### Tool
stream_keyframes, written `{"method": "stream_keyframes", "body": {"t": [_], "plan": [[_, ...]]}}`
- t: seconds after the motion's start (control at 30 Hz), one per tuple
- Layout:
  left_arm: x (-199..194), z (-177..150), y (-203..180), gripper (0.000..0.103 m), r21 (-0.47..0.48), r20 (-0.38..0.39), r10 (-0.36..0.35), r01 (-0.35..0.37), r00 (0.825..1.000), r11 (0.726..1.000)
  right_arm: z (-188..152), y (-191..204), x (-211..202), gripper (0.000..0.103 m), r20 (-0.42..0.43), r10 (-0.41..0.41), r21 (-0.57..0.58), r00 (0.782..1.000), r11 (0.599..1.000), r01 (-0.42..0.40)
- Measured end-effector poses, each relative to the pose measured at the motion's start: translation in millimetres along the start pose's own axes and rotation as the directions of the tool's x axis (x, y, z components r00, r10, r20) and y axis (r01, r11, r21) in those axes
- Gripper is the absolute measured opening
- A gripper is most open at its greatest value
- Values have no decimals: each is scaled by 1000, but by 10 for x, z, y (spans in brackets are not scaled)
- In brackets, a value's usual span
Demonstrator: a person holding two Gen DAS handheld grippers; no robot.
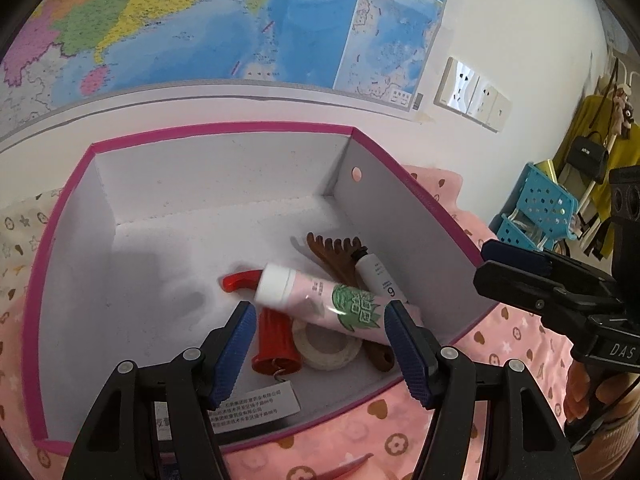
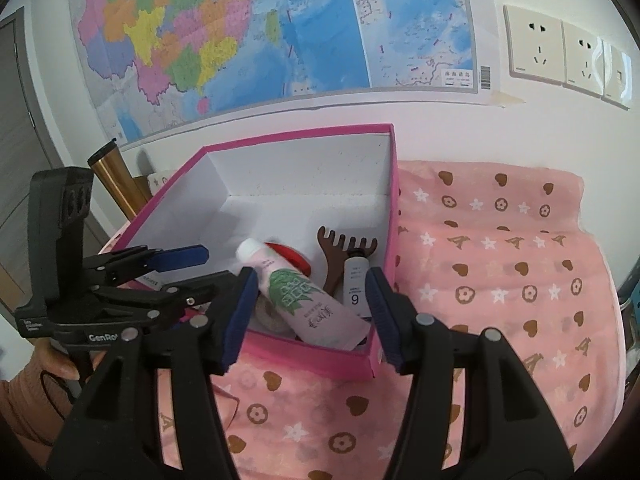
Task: Organize rigid objects
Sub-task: 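Lift the lotion tube into the magenta box and open the right gripper, then move the right gripper to the blue-and-white ANTINE medicine box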
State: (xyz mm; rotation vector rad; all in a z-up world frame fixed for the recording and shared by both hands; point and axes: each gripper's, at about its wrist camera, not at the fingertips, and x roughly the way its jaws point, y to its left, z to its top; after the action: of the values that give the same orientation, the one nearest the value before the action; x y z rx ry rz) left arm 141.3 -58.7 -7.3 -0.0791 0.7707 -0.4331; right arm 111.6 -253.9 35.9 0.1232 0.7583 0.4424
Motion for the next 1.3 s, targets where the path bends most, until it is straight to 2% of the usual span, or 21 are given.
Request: {"method": "stream_keyframes", "body": {"t": [0.27,0.43,0.6,0.77,0.93,1.13,1.3], "plan": [[-394,-121,-2,69,22,83,16,-18,996,1000,-107,18,-121,58,10,28,13,1000,1000,-28],[-797,-211,86,69,11,154,24,-26,988,1000,-184,104,-253,58,29,96,11,995,995,-96],[-1152,-338,312,70,-32,211,95,-90,973,995,-291,196,-312,59,19,164,4,986,987,-164],[-1219,-525,582,70,-95,187,148,-132,971,987,-422,288,-217,59,-20,240,26,970,970,-240],[-1143,-746,828,70,-160,119,164,-144,979,976,-563,474,-6,59,-84,295,36,952,956,-293],[-1033,-943,959,70,-191,50,151,-139,987,972,-679,706,230,59,-142,345,47,928,939,-342],[-1022,-999,989,70,-189,31,150,-142,988,972,-711,887,424,59,-174,378,54,909,926,-374]]}}
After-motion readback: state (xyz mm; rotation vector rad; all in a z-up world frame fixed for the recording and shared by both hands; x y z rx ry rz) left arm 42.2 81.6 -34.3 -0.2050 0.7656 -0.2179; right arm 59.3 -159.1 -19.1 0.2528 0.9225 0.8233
